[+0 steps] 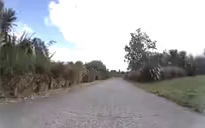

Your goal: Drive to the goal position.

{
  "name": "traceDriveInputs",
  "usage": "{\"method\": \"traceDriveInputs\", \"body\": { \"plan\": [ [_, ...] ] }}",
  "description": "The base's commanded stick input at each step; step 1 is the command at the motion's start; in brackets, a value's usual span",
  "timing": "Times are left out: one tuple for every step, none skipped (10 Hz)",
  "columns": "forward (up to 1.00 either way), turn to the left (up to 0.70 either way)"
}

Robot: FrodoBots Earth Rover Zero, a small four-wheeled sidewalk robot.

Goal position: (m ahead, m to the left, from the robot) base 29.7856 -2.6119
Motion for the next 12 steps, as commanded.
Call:
{"method": "traceDriveInputs", "body": {
  "plan": [
    [0.85, 0.0],
    [0.85, 0.0],
    [0.85, 0.0],
    [0.85, 0.0],
    [0.85, 0.0],
    [0.85, 0.0],
    [0.85, 0.0],
    [0.85, 0.0],
    [0.85, 0.0],
    [0.85, 0.0],
    [0.85, 0.0],
    [0.85, 0.0]
  ]
}}
